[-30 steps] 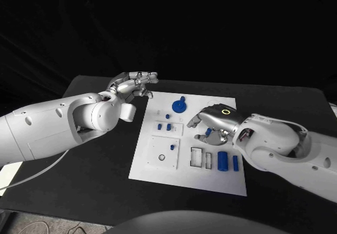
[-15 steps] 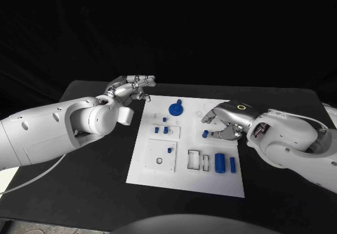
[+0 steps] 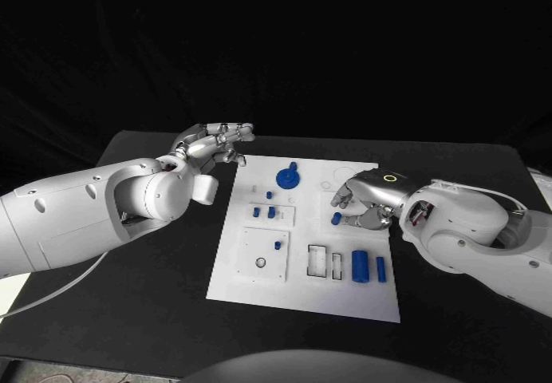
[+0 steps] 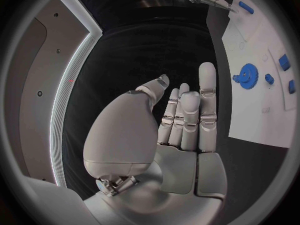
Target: Assemble the parts on the task board
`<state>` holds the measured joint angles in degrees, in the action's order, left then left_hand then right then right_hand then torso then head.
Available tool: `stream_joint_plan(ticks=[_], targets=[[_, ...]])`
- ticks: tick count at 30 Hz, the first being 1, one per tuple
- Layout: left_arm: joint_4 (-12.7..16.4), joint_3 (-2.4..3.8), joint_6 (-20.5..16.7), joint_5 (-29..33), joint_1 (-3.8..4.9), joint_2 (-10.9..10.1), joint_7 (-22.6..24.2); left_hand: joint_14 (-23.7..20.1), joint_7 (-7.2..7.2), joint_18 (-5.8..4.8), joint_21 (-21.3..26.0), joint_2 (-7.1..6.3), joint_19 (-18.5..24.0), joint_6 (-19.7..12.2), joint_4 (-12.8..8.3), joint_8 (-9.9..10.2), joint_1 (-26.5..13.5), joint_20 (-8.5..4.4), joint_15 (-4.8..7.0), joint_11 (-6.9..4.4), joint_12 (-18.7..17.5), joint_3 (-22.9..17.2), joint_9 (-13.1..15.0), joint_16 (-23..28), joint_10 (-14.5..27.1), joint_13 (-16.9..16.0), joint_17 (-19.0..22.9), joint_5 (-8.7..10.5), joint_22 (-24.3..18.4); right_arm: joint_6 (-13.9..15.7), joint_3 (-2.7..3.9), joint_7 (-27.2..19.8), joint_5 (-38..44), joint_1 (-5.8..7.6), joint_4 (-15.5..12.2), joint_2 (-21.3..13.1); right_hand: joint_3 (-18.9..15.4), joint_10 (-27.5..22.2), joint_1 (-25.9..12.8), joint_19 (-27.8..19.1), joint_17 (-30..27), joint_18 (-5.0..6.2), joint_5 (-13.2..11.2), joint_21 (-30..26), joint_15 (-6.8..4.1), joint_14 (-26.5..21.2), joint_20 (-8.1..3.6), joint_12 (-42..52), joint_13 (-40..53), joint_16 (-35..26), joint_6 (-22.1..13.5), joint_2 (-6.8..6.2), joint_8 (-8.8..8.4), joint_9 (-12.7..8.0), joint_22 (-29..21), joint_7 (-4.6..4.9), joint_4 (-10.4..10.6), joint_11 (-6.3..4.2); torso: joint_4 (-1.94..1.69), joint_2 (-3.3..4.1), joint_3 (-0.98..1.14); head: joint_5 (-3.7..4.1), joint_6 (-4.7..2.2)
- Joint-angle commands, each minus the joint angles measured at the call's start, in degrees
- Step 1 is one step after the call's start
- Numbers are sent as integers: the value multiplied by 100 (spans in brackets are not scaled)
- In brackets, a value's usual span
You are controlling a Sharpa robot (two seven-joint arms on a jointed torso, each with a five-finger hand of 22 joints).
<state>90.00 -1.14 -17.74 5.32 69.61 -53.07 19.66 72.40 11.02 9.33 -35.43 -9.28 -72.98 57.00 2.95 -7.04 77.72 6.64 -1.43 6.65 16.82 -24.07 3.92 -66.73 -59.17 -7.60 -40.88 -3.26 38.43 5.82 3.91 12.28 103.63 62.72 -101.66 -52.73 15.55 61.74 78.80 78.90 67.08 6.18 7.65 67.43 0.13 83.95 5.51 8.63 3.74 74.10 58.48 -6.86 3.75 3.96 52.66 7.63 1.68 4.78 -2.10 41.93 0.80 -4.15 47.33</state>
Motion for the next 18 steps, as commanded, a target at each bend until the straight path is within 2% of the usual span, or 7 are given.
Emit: stream_joint_plan(ticks=[1, 8, 18], targets=[[10, 2, 109, 15, 3, 8, 24, -23, -4, 108, 34, 29, 7, -53, -14, -39, 23, 30, -9, 2, 25, 27, -2, -32, 30, -10, 4, -25, -7, -168, -5, -23, 48, -27, 37, 53, 77, 107, 49, 17, -4, 65, -40, -16, -62, 204, -37, 36, 4, -15, 62, 36, 13, 7, 15, -7, 3, -23, -7, -1, -1, 1, 17], [6, 2, 118, 15, 2, 10, 32, -26, -6, 108, 36, 35, 5, -51, -19, -52, 29, 31, -8, 0, 49, 30, 0, -34, 36, -14, 14, -25, -10, -211, -10, -82, 33, -93, 107, 164, 225, 336, 55, 43, 17, 58, -47, 6, -100, 216, -78, 12, 2, 8, 169, 51, 22, 13, 48, -13, 45, -67, -2, -2, 3, -24, 37], [6, 2, 119, 15, 2, 8, 33, -26, -6, 108, 36, 35, 5, -51, -19, -52, 29, 31, -8, 0, 49, 30, 0, -34, 36, -14, 14, -25, -10, -320, -12, -75, 69, -111, 141, 206, 458, 534, 113, 67, 47, 50, -58, 25, -120, 226, -103, -73, 2, 42, 472, 81, 93, 49, 76, -16, 53, -86, 3, -3, 1, -24, 51]])
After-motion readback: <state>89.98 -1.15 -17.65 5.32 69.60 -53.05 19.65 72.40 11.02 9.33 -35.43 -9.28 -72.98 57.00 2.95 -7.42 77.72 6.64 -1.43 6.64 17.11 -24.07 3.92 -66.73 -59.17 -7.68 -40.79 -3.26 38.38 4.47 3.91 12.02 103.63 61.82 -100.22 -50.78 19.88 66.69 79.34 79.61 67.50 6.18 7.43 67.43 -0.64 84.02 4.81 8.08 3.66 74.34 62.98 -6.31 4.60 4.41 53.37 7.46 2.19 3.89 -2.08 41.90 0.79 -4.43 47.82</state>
